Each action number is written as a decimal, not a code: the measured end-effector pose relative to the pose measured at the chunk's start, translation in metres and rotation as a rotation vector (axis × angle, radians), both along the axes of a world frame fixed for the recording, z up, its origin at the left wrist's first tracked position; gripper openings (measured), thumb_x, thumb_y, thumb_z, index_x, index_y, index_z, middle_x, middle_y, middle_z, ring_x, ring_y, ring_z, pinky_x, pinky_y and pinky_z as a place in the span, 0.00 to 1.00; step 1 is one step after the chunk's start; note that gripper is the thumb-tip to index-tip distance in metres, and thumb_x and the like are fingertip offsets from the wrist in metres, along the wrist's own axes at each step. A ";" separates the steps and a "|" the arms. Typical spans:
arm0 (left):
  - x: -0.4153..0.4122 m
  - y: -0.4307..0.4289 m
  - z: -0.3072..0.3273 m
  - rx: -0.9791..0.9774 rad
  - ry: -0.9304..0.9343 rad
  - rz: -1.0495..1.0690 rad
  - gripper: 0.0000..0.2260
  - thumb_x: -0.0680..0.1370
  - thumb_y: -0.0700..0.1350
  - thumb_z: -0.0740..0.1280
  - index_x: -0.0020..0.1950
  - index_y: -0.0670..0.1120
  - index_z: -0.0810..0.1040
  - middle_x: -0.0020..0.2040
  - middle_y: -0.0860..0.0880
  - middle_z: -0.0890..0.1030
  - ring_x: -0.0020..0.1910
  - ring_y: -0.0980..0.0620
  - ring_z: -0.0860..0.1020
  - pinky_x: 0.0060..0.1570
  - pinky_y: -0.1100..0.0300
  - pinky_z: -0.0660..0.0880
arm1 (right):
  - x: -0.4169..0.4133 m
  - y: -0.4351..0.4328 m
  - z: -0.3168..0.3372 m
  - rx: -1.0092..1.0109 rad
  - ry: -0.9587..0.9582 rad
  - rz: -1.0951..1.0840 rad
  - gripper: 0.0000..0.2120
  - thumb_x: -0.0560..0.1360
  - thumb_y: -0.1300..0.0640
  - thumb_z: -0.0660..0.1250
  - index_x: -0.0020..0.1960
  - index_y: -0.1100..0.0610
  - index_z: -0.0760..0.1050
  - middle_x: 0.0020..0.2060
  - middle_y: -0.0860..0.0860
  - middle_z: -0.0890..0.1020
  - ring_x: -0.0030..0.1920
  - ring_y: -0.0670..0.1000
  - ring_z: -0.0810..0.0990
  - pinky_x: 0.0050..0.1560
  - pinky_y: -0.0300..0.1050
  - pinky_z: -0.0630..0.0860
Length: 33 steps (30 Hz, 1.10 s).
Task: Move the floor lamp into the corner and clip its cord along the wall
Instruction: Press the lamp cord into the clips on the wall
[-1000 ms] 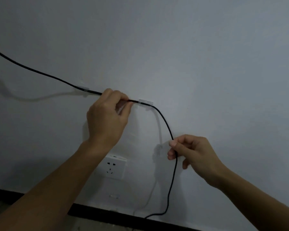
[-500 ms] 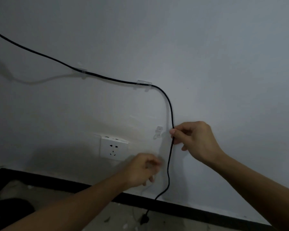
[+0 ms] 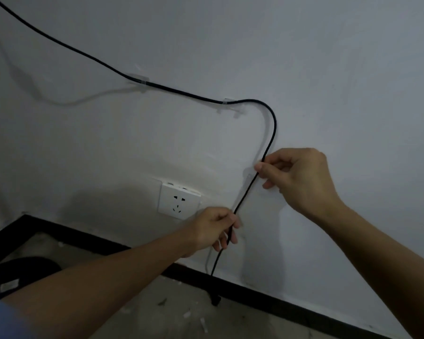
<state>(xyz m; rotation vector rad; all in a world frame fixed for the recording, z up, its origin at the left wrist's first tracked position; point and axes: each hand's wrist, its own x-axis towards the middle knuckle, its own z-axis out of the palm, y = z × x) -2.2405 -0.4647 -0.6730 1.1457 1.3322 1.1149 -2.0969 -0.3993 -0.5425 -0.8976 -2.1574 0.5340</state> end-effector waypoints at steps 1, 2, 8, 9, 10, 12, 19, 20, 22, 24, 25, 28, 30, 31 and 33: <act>0.000 0.000 0.000 -0.008 -0.008 -0.007 0.12 0.82 0.44 0.54 0.44 0.43 0.74 0.37 0.41 0.79 0.27 0.51 0.73 0.24 0.64 0.70 | -0.002 0.001 0.001 -0.021 0.000 0.005 0.04 0.73 0.55 0.74 0.42 0.56 0.84 0.31 0.48 0.85 0.29 0.43 0.84 0.28 0.28 0.72; 0.001 0.001 0.000 -0.017 -0.016 -0.021 0.12 0.82 0.44 0.54 0.44 0.44 0.74 0.37 0.42 0.80 0.27 0.51 0.74 0.25 0.63 0.71 | -0.005 0.001 0.001 -0.034 -0.001 0.009 0.05 0.73 0.56 0.74 0.42 0.57 0.84 0.32 0.49 0.85 0.30 0.44 0.84 0.28 0.28 0.73; 0.010 0.002 0.006 -0.055 -0.068 -0.144 0.12 0.82 0.46 0.56 0.44 0.44 0.76 0.38 0.42 0.81 0.31 0.49 0.76 0.31 0.58 0.74 | -0.014 0.001 0.000 0.064 -0.096 -0.011 0.04 0.72 0.58 0.75 0.40 0.58 0.82 0.30 0.49 0.85 0.28 0.44 0.84 0.37 0.41 0.81; 0.011 0.002 0.008 -0.054 -0.073 -0.166 0.12 0.82 0.46 0.56 0.45 0.44 0.76 0.39 0.42 0.82 0.31 0.49 0.77 0.31 0.58 0.74 | -0.014 0.001 0.000 0.067 -0.100 -0.010 0.05 0.72 0.58 0.75 0.40 0.58 0.82 0.30 0.49 0.85 0.27 0.43 0.84 0.36 0.41 0.81; 0.013 0.002 0.011 -0.049 -0.080 -0.186 0.12 0.82 0.46 0.56 0.45 0.44 0.76 0.39 0.42 0.82 0.31 0.49 0.77 0.31 0.59 0.75 | -0.014 0.002 0.001 0.057 -0.093 -0.005 0.05 0.72 0.58 0.75 0.40 0.58 0.82 0.30 0.49 0.85 0.27 0.44 0.83 0.35 0.40 0.81; 0.014 0.000 0.017 -0.026 -0.106 -0.212 0.11 0.81 0.46 0.57 0.45 0.44 0.76 0.39 0.41 0.82 0.31 0.49 0.77 0.31 0.59 0.75 | -0.014 0.003 0.002 -0.007 -0.039 0.022 0.05 0.72 0.58 0.75 0.39 0.59 0.82 0.28 0.50 0.85 0.26 0.45 0.84 0.30 0.36 0.77; 0.011 -0.009 0.026 0.043 -0.154 -0.260 0.11 0.81 0.44 0.57 0.44 0.44 0.76 0.40 0.40 0.81 0.32 0.48 0.76 0.32 0.58 0.75 | -0.013 0.005 0.008 -0.126 0.021 0.086 0.06 0.72 0.59 0.74 0.38 0.61 0.82 0.31 0.53 0.86 0.27 0.50 0.85 0.26 0.28 0.70; 0.011 -0.010 0.027 0.044 -0.153 -0.273 0.11 0.81 0.44 0.58 0.44 0.44 0.76 0.40 0.40 0.81 0.32 0.48 0.76 0.32 0.58 0.75 | -0.013 0.006 0.009 -0.141 0.020 0.096 0.06 0.72 0.59 0.74 0.38 0.61 0.82 0.31 0.53 0.87 0.27 0.50 0.85 0.26 0.28 0.70; 0.013 -0.011 0.027 0.036 -0.141 -0.310 0.10 0.81 0.45 0.57 0.46 0.43 0.76 0.41 0.41 0.81 0.33 0.48 0.76 0.33 0.58 0.75 | -0.011 0.006 0.012 -0.141 -0.014 0.105 0.07 0.72 0.58 0.74 0.38 0.61 0.82 0.32 0.51 0.87 0.28 0.51 0.85 0.28 0.33 0.75; 0.017 -0.011 0.028 0.016 -0.133 -0.356 0.10 0.81 0.45 0.57 0.47 0.42 0.76 0.42 0.41 0.81 0.34 0.48 0.76 0.34 0.57 0.76 | -0.009 0.006 0.012 -0.082 -0.080 0.068 0.07 0.72 0.58 0.74 0.37 0.60 0.82 0.31 0.50 0.87 0.27 0.49 0.85 0.34 0.44 0.81; 0.019 -0.010 0.029 0.005 -0.133 -0.374 0.10 0.81 0.45 0.57 0.48 0.42 0.75 0.42 0.40 0.81 0.34 0.48 0.76 0.34 0.57 0.76 | -0.009 0.006 0.011 -0.037 -0.113 0.036 0.08 0.72 0.57 0.74 0.36 0.59 0.81 0.30 0.50 0.86 0.27 0.48 0.84 0.36 0.47 0.82; 0.022 -0.006 0.030 -0.026 -0.121 -0.391 0.10 0.82 0.45 0.56 0.49 0.42 0.74 0.42 0.40 0.80 0.34 0.49 0.76 0.34 0.58 0.76 | -0.010 0.004 0.008 0.103 -0.181 -0.042 0.08 0.72 0.56 0.73 0.35 0.54 0.79 0.29 0.49 0.85 0.25 0.43 0.82 0.38 0.48 0.82; 0.023 -0.002 0.030 -0.043 -0.107 -0.392 0.11 0.82 0.45 0.56 0.49 0.42 0.74 0.42 0.40 0.80 0.34 0.49 0.75 0.34 0.58 0.76 | -0.011 0.002 0.007 0.164 -0.205 -0.064 0.08 0.72 0.55 0.73 0.36 0.53 0.79 0.28 0.48 0.85 0.25 0.43 0.82 0.37 0.49 0.82; 0.023 0.000 0.029 -0.052 -0.099 -0.389 0.11 0.82 0.45 0.56 0.48 0.42 0.74 0.41 0.40 0.80 0.34 0.49 0.75 0.34 0.58 0.76 | -0.012 0.001 0.007 0.184 -0.215 -0.075 0.07 0.72 0.55 0.73 0.36 0.53 0.79 0.28 0.48 0.84 0.25 0.43 0.82 0.37 0.49 0.82; 0.023 0.003 0.026 -0.068 -0.070 -0.366 0.11 0.82 0.45 0.55 0.47 0.43 0.74 0.41 0.40 0.80 0.33 0.49 0.75 0.34 0.58 0.76 | -0.010 0.001 0.008 0.209 -0.228 -0.102 0.08 0.72 0.54 0.73 0.36 0.54 0.80 0.27 0.48 0.84 0.25 0.43 0.82 0.37 0.50 0.82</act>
